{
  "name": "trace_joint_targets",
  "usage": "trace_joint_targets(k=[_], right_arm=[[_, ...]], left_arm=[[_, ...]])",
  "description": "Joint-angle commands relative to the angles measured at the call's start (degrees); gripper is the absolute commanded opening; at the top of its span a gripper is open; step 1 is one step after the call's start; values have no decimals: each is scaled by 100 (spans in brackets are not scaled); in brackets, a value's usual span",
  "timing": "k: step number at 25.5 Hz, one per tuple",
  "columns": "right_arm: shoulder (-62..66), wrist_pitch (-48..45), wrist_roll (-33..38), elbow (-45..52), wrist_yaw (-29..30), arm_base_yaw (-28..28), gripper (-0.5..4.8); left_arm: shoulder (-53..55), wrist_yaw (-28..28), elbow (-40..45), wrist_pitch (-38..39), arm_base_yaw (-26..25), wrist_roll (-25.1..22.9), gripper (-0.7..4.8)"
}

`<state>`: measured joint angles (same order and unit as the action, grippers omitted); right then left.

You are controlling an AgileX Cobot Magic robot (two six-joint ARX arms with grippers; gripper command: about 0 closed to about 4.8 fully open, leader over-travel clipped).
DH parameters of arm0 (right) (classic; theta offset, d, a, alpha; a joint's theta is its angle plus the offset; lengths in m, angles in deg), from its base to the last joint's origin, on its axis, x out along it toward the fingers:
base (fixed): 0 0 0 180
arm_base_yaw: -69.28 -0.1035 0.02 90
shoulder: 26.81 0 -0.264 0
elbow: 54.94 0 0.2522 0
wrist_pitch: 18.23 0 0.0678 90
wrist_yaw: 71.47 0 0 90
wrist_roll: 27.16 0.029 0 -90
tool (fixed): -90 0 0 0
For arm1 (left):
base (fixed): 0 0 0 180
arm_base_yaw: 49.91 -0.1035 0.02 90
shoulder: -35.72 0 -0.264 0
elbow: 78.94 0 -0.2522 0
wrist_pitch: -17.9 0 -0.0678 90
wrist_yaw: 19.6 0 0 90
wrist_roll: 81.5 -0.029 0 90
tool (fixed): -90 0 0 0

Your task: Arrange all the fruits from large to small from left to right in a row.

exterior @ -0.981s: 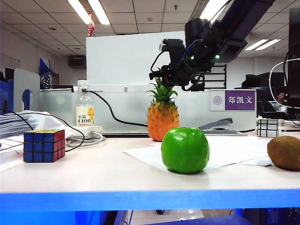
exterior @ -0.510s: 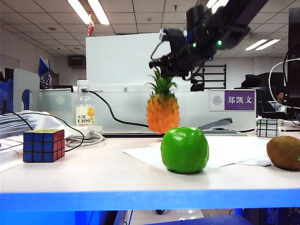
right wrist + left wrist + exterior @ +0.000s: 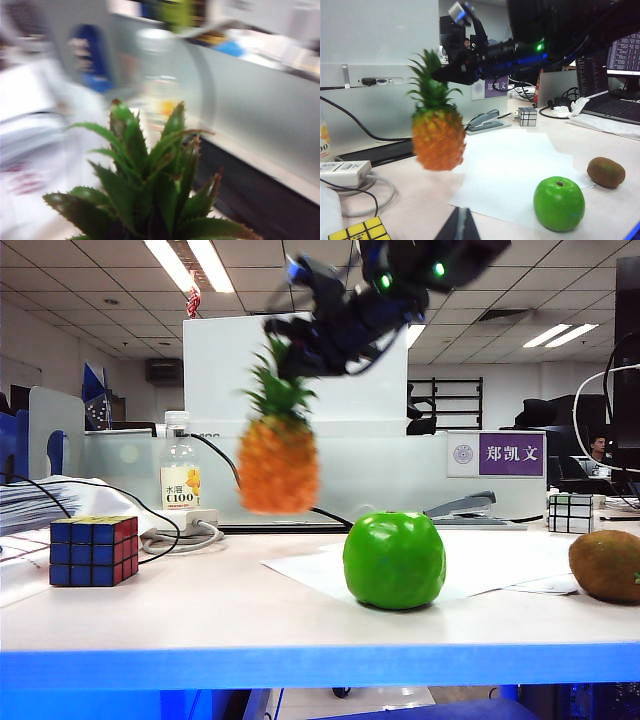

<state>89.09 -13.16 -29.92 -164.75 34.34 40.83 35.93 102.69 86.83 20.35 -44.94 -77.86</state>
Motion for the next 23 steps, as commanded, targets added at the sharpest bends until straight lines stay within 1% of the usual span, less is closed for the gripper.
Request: trace_joint_targets(k=[1, 4, 6, 8, 11, 13, 15, 17, 19, 23], right_arm=[[-411, 247, -35, -52, 553, -205, -6], [-761, 754, -306, 46, 662, -363, -6], [-1049, 973, -435, 275, 671, -426, -6], [-1340, 984, -431, 632, 793, -483, -6], [-1908, 953, -337, 1364, 815, -503, -6], [-2321, 608, -315, 1958, 756, -616, -6], [-2712, 63, -280, 2516, 535, -721, -6], [-2962, -247, -144, 2870, 299, -903, -6], [-3147, -356, 2, 3117, 190, -1075, -6], [-3206, -376, -20, 3300, 168, -1440, -6]], left_arm=[[-9, -17, -9, -61, -2, -26, -6], [-9, -17, -9, -138, -2, -24, -6], [-9, -22, -11, -199, -2, -24, -6], [-9, -17, -13, -280, -2, -22, -6], [-9, -15, -20, -372, -2, -17, -6], [-9, -13, -20, -428, -2, -15, -6], [-9, -4, -20, -472, -2, -9, -6], [-9, -2, -20, -481, -2, -2, -6], [-9, -2, -20, -492, -2, 4, -6], [-9, 7, -20, -538, -2, 72, -6]])
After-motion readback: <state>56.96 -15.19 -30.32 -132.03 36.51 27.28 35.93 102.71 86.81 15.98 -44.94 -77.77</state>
